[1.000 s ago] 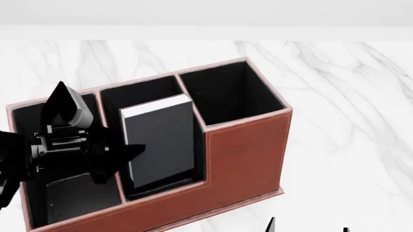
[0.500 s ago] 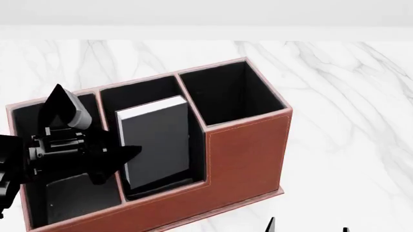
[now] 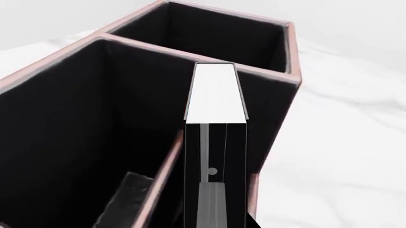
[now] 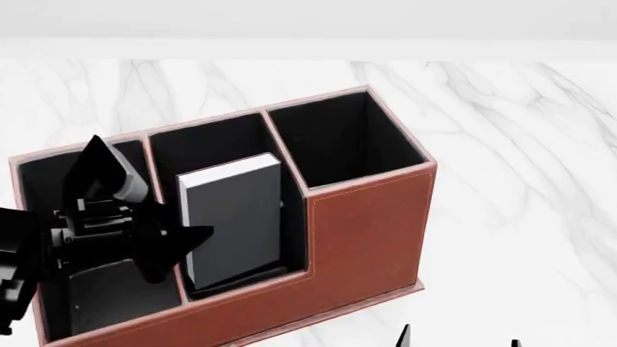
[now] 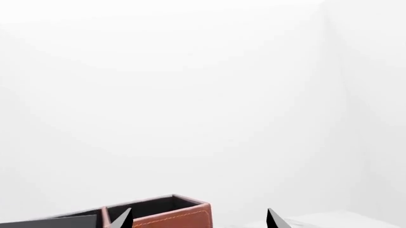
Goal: Pick up the book and place it in the back compartment of the caddy.
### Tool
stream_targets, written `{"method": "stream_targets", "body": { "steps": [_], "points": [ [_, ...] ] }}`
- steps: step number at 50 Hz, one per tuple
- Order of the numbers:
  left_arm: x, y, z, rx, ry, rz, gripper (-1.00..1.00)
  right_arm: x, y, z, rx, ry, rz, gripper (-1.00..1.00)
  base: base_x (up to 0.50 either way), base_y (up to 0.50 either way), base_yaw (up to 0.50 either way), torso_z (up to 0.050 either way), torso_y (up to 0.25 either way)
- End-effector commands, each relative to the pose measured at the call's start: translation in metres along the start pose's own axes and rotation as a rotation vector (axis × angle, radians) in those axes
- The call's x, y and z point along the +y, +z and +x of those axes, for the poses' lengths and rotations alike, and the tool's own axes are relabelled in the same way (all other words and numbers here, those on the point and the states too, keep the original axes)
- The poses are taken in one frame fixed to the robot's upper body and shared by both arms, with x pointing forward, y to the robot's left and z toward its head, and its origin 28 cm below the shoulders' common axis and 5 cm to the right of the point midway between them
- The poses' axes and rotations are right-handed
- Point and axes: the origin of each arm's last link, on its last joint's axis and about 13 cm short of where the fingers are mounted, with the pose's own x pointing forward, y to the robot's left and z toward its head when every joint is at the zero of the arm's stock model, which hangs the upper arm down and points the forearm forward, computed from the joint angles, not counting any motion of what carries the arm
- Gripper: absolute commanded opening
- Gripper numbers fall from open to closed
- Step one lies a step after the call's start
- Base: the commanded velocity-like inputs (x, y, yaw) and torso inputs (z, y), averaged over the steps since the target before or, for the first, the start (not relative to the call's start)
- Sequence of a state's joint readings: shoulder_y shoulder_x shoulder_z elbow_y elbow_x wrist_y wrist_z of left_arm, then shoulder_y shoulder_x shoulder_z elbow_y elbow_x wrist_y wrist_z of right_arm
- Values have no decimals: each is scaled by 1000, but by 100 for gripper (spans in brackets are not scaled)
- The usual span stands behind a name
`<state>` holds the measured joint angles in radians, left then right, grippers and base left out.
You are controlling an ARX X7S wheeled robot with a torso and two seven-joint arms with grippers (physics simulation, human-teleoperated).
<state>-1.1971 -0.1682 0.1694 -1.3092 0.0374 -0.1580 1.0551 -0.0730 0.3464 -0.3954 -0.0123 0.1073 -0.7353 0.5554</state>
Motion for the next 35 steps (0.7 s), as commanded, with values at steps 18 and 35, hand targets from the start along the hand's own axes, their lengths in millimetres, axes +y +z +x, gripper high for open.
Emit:
{"method": "stream_targets", "body": {
  "steps": [18,35],
  "points": [
    [-5,1,9,-84,37,-52,-100,0,0,-1,-2,3,1,100,0,0,0,1,1],
    [-9,-9,11,-60,97,-113,-100,0,0,0,2,2,4,100,0,0,0,0,1]
  ]
}}
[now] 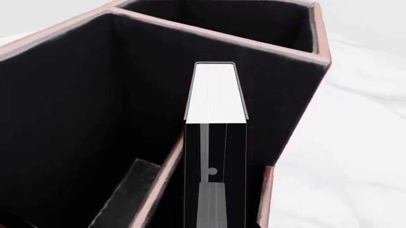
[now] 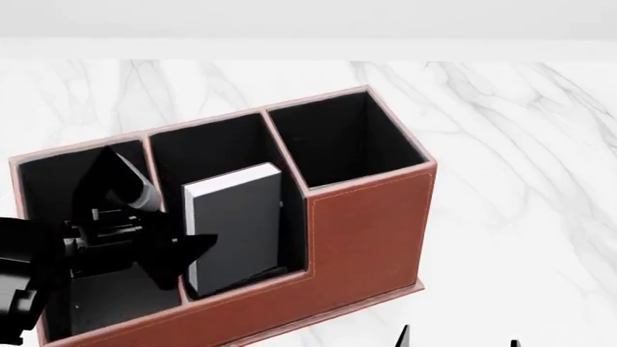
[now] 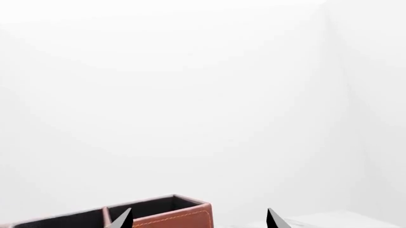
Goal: Pick up the book and place it in the back compartment of the caddy.
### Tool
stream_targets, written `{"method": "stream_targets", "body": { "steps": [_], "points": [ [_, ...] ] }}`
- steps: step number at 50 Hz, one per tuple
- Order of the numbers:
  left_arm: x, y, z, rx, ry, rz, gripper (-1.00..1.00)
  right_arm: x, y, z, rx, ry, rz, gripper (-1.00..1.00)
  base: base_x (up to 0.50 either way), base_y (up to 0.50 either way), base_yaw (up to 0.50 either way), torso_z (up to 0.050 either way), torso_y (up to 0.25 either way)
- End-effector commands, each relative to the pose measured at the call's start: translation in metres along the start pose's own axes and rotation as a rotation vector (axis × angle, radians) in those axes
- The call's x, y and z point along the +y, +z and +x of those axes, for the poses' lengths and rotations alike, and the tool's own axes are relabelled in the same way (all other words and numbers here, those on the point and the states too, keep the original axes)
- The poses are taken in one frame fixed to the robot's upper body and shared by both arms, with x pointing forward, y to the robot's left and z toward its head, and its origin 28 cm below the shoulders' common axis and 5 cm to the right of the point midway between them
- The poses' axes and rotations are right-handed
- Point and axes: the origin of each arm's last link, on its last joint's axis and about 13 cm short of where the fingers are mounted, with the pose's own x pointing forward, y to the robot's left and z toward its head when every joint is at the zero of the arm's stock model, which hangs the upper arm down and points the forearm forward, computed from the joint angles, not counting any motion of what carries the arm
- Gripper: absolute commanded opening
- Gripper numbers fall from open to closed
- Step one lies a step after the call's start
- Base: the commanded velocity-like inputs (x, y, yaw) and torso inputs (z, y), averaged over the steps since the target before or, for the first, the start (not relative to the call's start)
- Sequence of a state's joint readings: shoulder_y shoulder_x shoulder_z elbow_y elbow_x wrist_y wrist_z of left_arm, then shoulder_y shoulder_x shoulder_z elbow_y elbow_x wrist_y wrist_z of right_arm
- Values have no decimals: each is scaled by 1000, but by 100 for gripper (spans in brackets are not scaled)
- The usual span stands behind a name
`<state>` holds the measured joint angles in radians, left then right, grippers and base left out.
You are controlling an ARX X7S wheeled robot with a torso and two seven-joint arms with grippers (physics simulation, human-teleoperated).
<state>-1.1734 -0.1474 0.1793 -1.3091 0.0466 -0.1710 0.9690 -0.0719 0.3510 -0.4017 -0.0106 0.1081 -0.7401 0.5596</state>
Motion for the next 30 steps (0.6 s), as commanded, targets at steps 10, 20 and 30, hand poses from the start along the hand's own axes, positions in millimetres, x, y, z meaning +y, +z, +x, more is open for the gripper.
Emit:
{"method": "stream_targets", "body": {
  "steps": [10,20,30],
  "points": [
    [-1,5,2,-137,53,-91,100,0,-1,0,3,1,-1,100,0,0,0,1,0],
    [5,28,-2,-243,-17,18,100,1,-1,0,1,2,-3,100,0,0,0,0,0],
    [-11,33,-35,-303,-73,8,100,3,-2,-1,2,13,-10,100,0,0,0,0,1]
  ]
}}
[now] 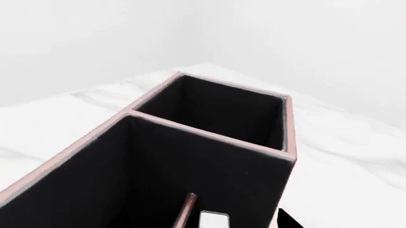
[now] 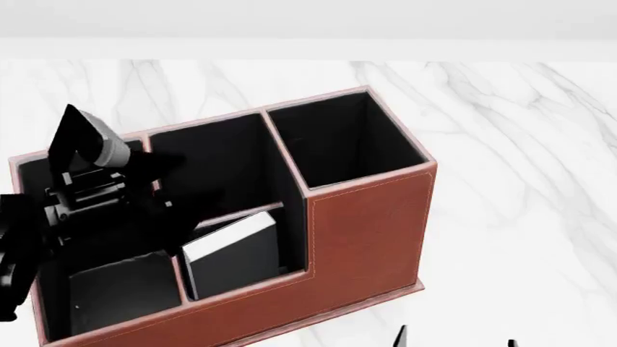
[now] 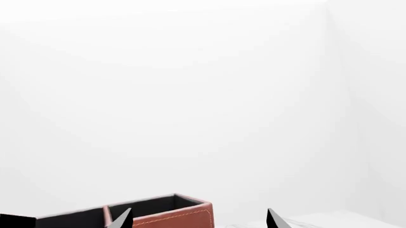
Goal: Pick up the book and place it in the back compartment of the caddy.
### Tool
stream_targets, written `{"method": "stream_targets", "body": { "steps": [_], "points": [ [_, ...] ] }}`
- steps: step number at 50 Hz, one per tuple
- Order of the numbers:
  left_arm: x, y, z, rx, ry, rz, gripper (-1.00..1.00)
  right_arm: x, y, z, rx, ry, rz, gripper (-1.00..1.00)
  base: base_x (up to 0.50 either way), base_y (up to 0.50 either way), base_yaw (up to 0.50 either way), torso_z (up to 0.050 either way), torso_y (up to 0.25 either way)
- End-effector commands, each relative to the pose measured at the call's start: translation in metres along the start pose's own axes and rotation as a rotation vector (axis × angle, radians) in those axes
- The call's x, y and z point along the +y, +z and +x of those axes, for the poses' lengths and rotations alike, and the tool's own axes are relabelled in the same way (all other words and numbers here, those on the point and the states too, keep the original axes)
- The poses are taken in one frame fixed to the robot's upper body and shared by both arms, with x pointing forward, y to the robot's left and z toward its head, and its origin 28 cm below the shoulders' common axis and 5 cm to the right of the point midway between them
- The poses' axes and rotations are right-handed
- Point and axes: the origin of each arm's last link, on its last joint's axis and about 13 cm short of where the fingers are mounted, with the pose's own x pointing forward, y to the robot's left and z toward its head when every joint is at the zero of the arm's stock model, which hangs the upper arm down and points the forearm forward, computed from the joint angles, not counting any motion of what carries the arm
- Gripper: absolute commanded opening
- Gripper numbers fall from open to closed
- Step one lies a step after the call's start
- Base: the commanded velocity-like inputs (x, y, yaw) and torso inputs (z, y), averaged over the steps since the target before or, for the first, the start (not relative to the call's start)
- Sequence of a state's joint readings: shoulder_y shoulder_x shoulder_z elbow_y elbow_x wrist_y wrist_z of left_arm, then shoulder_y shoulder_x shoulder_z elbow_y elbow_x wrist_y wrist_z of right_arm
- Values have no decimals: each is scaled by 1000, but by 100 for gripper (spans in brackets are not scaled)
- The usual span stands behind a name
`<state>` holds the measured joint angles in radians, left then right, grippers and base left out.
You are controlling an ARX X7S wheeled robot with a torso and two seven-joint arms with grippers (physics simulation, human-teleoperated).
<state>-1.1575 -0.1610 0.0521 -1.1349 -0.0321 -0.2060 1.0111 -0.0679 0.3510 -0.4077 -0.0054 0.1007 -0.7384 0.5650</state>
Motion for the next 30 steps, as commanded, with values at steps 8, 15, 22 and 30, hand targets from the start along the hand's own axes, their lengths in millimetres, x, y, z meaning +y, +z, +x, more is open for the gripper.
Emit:
{"method": "stream_targets", "body": {
  "steps": [8,15,22,30],
  "points": [
    [-41,8,-51,-76,-57,2,100,7,-1,6,4,21,7,100,0,0,0,0,0],
    [-64,8,-68,-83,-130,27,100,12,12,23,-35,38,-15,100,0,0,0,0,0],
    [-83,11,-80,-106,-151,58,100,12,27,40,-88,22,-50,100,0,0,0,0,0],
    [-98,22,-90,-136,-157,112,100,15,39,60,-123,13,-80,100,0,0,0,0,0]
  ]
}}
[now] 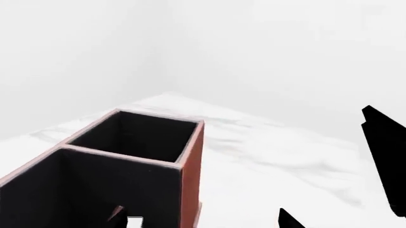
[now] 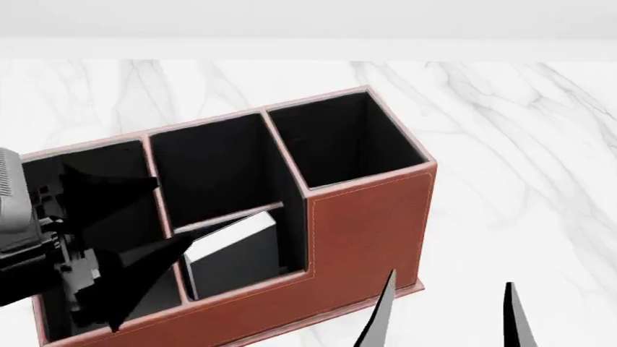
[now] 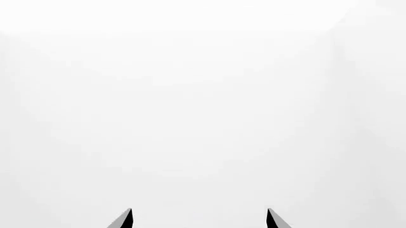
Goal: Pick up the book and place it in the back compartment of the caddy.
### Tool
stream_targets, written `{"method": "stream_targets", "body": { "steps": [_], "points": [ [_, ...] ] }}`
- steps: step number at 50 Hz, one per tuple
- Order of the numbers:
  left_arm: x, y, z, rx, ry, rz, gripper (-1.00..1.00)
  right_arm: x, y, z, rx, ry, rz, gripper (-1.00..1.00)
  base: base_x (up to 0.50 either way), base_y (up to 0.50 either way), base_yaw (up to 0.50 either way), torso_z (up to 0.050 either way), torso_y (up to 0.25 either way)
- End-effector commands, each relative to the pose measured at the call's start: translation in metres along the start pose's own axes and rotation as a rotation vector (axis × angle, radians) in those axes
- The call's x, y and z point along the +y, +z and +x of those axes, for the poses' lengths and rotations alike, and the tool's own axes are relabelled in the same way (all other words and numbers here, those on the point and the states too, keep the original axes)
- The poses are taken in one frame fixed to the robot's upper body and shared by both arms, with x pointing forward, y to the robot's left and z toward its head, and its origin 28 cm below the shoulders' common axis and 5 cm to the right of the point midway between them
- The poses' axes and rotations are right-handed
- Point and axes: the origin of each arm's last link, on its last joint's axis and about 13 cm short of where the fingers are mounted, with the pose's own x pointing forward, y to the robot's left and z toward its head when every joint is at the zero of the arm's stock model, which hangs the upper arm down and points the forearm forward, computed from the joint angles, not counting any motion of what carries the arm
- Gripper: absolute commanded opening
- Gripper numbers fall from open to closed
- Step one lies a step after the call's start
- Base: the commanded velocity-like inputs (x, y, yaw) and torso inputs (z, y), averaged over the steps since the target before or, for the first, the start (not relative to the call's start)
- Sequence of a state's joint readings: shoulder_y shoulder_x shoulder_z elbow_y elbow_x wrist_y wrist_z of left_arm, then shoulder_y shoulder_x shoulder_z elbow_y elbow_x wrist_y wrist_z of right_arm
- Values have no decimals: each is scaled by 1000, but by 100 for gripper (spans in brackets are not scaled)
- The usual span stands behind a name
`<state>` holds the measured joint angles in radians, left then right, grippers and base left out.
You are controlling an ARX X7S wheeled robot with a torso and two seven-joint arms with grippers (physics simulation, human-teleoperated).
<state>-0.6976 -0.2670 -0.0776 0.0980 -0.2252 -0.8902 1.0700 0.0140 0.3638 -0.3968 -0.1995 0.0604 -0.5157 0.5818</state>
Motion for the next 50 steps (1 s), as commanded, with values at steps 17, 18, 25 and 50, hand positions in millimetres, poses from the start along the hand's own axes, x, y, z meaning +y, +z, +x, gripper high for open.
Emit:
{"method": "stream_targets", "body": {
  "steps": [17,18,25,50],
  "points": [
    [-45,34,-12,-57,-40,165,100,7,57,50,-171,-6,-64,100,0,0,0,0,0],
    [-48,37,-13,-65,-43,175,100,6,63,51,-186,-7,-63,100,0,0,0,0,0],
    [-55,41,-16,-74,-47,198,100,4,79,51,-229,-8,-64,100,0,0,0,0,0],
    [-93,59,-37,-166,-79,323,100,-6,117,38,-364,-30,-41,100,0,0,0,0,0]
  ]
}}
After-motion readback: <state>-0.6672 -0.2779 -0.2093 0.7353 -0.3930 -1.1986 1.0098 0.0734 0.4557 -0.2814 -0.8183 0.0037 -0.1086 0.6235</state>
